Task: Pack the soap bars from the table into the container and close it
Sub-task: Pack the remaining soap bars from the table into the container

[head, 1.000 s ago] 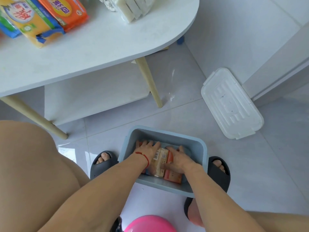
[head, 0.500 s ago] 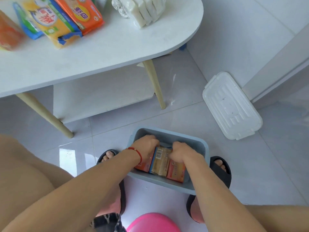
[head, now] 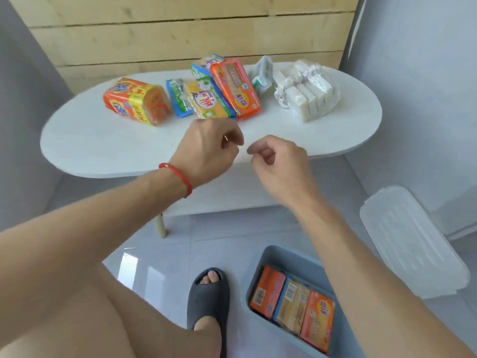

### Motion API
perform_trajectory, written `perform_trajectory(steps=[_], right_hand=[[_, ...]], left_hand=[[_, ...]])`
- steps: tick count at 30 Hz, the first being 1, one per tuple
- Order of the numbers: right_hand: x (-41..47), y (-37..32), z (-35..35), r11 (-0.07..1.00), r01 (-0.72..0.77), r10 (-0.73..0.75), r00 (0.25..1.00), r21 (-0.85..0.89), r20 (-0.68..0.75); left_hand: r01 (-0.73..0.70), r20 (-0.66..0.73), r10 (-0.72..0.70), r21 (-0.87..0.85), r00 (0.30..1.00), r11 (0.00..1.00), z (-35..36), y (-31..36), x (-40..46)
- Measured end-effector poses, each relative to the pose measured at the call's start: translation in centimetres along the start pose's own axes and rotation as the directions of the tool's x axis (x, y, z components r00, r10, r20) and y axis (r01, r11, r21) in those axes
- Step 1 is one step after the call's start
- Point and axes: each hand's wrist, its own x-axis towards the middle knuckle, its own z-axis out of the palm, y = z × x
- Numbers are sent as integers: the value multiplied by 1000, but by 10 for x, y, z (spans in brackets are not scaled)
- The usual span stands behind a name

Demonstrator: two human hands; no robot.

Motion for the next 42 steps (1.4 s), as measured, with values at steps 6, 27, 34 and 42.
perform_trajectory(steps=[6, 27, 34, 42], right_hand=[[99, -15, 36, 998, -57, 55, 997, -40, -45], [48, -1, -17, 960, -260, 215, 920, 100, 327], [-34, 37, -68, 926, -336, 208, 837, 175, 507], [-96, 150, -63, 828, -335, 544, 672, -449, 502]], left_hand=[[524, -70, -552, -236, 831, 819, 0, -48, 46], [804, 664, -454, -470, 594, 365, -48, -53, 11], [756, 814, -296, -243, 500, 607, -33, -14, -19], [631, 874, -433, 210, 221, 746, 92, 7, -74]])
